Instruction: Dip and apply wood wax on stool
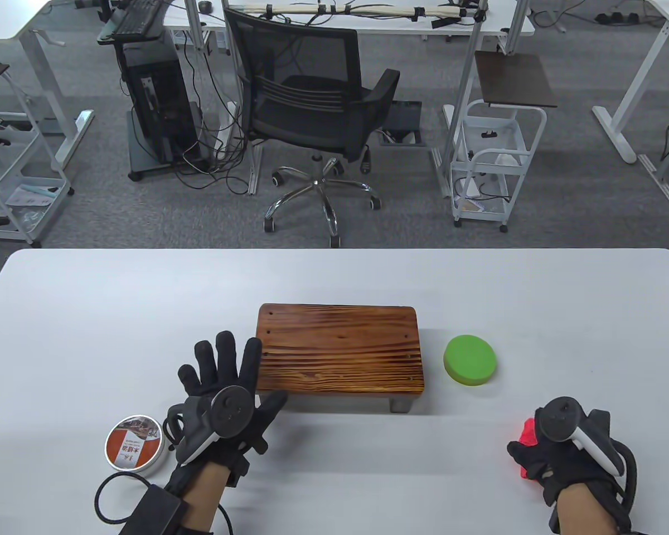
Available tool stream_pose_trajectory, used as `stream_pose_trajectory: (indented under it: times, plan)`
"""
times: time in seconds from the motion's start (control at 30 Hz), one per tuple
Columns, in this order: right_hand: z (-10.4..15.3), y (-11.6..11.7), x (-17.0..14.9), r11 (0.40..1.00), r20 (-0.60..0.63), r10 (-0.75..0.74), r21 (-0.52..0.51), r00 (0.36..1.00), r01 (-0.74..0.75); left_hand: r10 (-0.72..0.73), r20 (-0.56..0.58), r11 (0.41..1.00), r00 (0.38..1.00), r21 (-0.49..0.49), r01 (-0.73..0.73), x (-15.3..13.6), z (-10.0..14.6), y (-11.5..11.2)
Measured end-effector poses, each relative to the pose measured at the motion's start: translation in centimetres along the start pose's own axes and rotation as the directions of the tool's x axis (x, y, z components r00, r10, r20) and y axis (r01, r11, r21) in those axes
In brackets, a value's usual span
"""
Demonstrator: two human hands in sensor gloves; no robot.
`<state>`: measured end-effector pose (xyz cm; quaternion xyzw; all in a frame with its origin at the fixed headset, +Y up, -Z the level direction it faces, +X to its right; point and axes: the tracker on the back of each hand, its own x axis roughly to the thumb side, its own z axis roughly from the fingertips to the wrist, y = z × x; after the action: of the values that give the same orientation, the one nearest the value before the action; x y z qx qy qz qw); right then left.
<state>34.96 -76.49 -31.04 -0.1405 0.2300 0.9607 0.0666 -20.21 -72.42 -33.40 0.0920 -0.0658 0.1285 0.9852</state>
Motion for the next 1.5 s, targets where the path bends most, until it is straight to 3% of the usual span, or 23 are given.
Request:
stream_pose_trajectory:
  times: [0.1, 0.3, 0.4, 0.73, 1.1, 1.27, 1.5]
  plan:
    - [-0.5, 1.3, -0.5, 0.997, 0.022, 0.026, 0.079, 0.999, -0.028, 0.004, -0.007, 1.000, 1.000, -0.016, -0.005, -0.1, 0.0, -0.2]
    - [-0.3, 2.1, -0.1, 0.978, 0.068, 0.197, 0.063, 0.978, -0.201, 0.012, -0.015, 0.999, 1.000, -0.043, -0.013, -0.1, -0.1, -0.5]
    - [-0.2, 2.3, 0.4, 0.965, 0.056, 0.262, -0.035, 0.963, -0.261, 0.021, -0.011, 0.998, 1.000, -0.056, -0.021, -0.1, -0.1, -0.6]
    - [0.0, 1.5, 1.0, 0.920, 0.041, 0.335, -0.227, 0.941, -0.318, 0.041, -0.016, 0.995, 0.999, -0.092, -0.042, -0.1, -0.2, -0.7]
    - [0.8, -0.7, 1.4, 0.892, 0.065, 0.287, -0.382, 0.956, -0.242, 0.100, -0.026, 0.987, 0.995, -0.122, -0.103, -0.3, -0.6, -1.1]
    - [2.8, -3.7, 4.6, 0.841, 0.153, 0.283, -0.515, 0.947, -0.168, 0.158, -0.034, 0.972, 0.987, -0.172, -0.161, -0.1, -1.2, -2.1]
    - [5.6, -7.6, 12.6, 0.756, 0.330, 0.363, -0.651, 0.871, -0.069, 0.146, -0.059, 0.970, 0.987, -0.188, -0.155, 0.1, -2.5, -3.3]
